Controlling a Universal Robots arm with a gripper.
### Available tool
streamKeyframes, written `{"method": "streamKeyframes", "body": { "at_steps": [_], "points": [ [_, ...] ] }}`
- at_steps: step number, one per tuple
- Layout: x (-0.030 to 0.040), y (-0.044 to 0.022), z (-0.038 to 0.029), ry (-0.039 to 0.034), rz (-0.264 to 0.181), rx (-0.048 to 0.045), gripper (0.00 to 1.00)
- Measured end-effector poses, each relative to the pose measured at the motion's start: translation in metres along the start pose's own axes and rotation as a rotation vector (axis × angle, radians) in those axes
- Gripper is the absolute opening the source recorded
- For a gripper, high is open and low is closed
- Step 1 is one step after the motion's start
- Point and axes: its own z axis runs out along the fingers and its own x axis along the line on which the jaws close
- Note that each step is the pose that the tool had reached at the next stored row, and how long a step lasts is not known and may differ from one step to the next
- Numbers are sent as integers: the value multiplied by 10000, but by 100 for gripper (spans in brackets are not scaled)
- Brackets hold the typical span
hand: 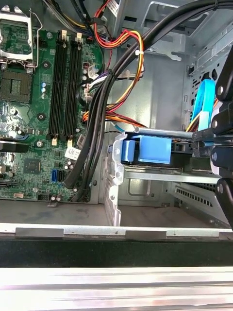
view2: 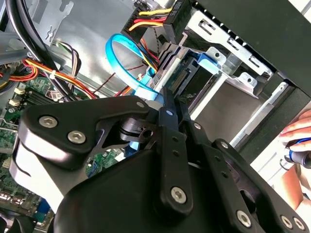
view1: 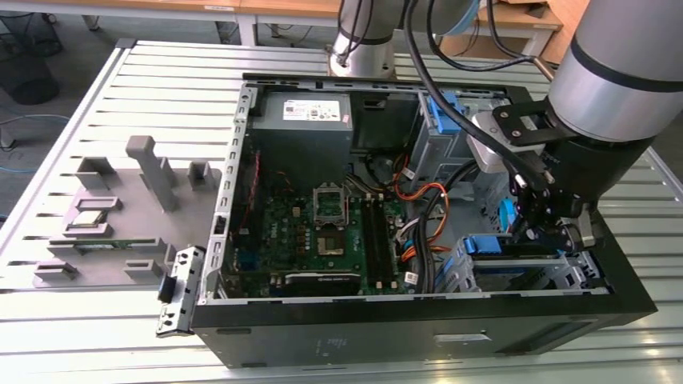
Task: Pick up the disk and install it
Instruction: 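Insert the first disk wire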
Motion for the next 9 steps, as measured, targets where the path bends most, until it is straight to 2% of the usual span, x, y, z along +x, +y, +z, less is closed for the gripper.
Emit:
{"method": "streamKeyframes", "body": {
  "at_steps": [9],
  "points": [
    [-1,1,8,-13,2,2,16]
  ]
}}
